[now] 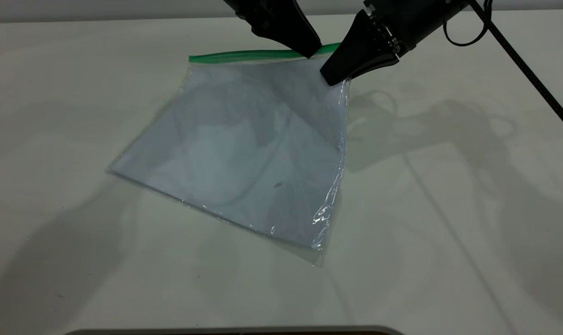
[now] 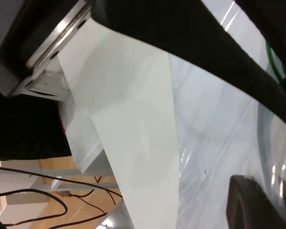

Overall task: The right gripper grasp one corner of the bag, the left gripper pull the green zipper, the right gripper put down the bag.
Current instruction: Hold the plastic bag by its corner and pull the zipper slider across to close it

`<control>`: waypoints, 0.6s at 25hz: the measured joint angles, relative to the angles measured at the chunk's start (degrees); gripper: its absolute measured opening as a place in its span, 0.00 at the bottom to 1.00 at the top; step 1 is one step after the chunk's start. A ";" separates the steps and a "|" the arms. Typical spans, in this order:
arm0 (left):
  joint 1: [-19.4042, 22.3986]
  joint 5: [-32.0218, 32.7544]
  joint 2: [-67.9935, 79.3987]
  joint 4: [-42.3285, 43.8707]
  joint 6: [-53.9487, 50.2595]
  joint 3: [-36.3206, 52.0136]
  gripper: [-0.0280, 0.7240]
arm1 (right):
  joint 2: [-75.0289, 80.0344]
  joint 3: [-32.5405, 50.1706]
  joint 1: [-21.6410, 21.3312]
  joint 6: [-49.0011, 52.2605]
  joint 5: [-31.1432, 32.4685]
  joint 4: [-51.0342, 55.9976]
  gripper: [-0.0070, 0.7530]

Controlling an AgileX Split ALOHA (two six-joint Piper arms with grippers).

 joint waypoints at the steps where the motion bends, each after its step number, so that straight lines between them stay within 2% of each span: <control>1: 0.00 0.00 0.00 0.00 0.00 0.00 0.12 | -0.06 0.00 -0.13 -0.06 0.00 0.02 0.05; 15: 0.53 -3.53 0.00 0.89 0.02 -0.50 0.11 | -1.82 -0.57 -2.43 -0.48 0.00 -0.07 0.05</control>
